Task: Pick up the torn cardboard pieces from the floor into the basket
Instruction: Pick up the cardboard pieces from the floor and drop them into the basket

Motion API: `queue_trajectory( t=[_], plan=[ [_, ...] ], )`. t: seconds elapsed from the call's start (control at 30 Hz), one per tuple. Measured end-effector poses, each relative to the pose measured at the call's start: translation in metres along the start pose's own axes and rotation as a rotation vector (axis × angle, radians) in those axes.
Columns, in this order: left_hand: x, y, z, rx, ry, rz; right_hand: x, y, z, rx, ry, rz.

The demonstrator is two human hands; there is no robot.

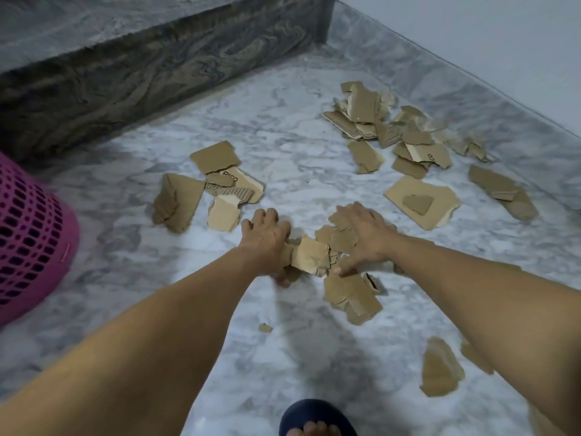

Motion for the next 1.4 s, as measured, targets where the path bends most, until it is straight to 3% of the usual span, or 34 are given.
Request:
queue_trajectory(
  t=[0.07,0.17,0.33,0.5,0.6,0.67,0.77,0.97,1.4],
  plan=[
    [0.001,-0.006,0.003,-0.061,-0.016,0.064,0.007,-0.006,0.002,-0.030,-0.093,0.132],
    [0.002,-0.008,0.003,-0.071,-0.015,0.155,0.004,-0.014,0.003,-0.062,-0.002,0.230],
    [0.006,-0.008,0.002,-0.069,-0.036,0.273,-0.006,-0.012,0.000,-0.094,0.131,0.086],
    [0.005,-0.009,0.003,-0.123,0.000,0.248,-0.006,-0.005,0.001,-0.048,0.112,-0.027],
    [0.005,-0.010,0.002,-0.156,-0.098,0.264,-0.013,0.005,0.002,0.054,0.056,-0.183],
    [0.000,-0.010,0.000,-0.190,-0.170,0.397,-0.014,0.015,0.006,0.197,0.046,-0.259],
    [-0.005,-0.007,-0.001,-0.298,-0.154,0.532,-0.004,0.019,0.020,0.374,-0.044,-0.218],
    [0.010,0.002,0.015,-0.435,-0.018,0.323,0.016,-0.011,0.037,0.193,-0.021,0.189],
    [0.005,-0.007,0.004,-0.394,-0.077,0.533,-0.003,-0.013,0.030,0.064,0.126,0.046]
  ],
)
Point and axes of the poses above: each hand's wrist, its own z-axis away from the middle knuckle, its own x-axis out of the palm, y = z × x, the point moved 6 cm from there along -z, towards the middle knuckle, and after that the axes turned 5 degrees about z, right-handed, at the moved point
